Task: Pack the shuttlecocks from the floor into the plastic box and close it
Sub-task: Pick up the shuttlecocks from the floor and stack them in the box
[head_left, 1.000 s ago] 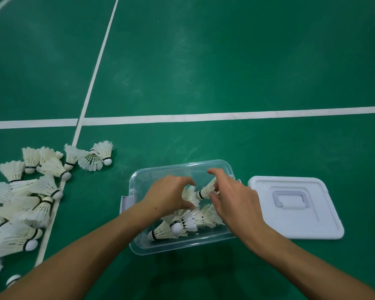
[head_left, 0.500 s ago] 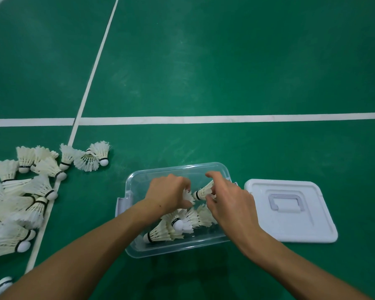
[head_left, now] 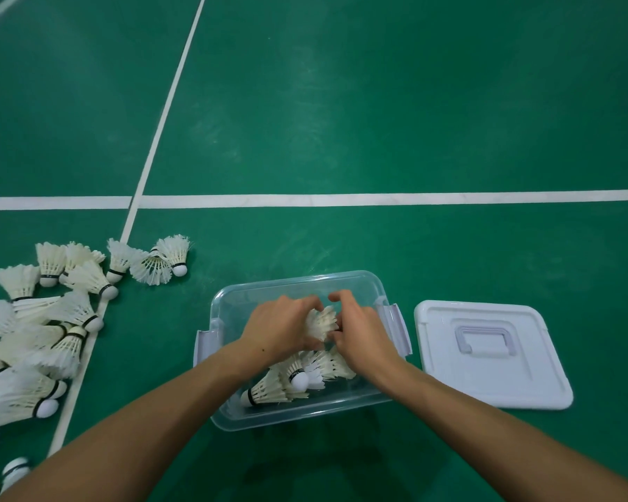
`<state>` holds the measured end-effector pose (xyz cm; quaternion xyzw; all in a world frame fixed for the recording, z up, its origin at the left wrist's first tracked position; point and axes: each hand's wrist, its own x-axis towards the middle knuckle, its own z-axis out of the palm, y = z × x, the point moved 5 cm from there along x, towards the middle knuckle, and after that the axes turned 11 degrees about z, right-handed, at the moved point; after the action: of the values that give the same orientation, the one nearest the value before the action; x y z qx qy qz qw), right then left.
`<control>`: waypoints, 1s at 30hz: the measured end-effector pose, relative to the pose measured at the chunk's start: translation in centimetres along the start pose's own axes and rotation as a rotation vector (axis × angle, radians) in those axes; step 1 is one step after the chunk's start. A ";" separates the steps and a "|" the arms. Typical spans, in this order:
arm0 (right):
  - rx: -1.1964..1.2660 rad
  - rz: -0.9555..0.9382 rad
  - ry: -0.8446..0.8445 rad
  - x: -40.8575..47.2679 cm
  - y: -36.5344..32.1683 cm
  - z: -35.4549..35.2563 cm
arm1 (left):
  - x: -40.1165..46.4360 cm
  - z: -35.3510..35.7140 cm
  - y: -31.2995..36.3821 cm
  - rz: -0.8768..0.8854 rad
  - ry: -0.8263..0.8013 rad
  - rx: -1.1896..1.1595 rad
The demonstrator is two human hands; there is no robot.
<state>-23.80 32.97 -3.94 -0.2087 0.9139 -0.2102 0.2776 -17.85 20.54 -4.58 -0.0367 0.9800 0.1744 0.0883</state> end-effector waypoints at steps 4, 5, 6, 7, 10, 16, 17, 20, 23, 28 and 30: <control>-0.069 0.024 -0.041 0.6 -0.1 0.3 | -1.0 -0.5 0.6 0.062 0.057 0.054; -0.092 0.025 -0.051 0.7 -0.1 0.3 | -1.4 -0.7 0.6 0.079 0.083 0.052; -0.118 0.028 -0.064 0.6 -0.2 0.2 | -1.8 -1.2 0.6 0.097 0.106 0.036; -0.145 0.026 -0.075 0.3 -0.4 0.1 | -2.1 -1.7 0.6 0.118 0.132 0.001; -0.260 0.009 -0.066 -0.5 -1.1 -1.1 | -2.9 -3.9 0.8 0.210 0.211 -0.206; 0.459 -0.159 -0.386 -3.2 -2.5 -3.9 | -2.0 -7.8 1.0 0.311 0.408 -0.687; 0.528 -0.167 -0.399 -3.4 -2.5 -4.1 | -1.8 -8.0 1.2 0.323 0.432 -0.729; 0.530 -0.205 -0.312 -3.8 -2.1 -4.6 | -1.2 -8.4 1.9 0.368 0.519 -0.643; 0.469 -0.175 -0.174 -3.8 -0.5 -5.6 | -1.6 -8.3 2.1 0.343 0.667 -0.497; 0.045 -0.090 0.237 -4.6 1.5 -8.0 | -2.5 -4.0 1.0 0.116 0.481 -0.434; -0.114 -0.083 0.319 -5.0 1.2 -8.0 | -2.3 -1.8 1.1 0.076 0.345 -0.350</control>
<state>-25.04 38.61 3.64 -0.2256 0.9474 -0.1998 0.1078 -15.97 21.02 -2.14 -0.0439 0.9361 0.3360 -0.0946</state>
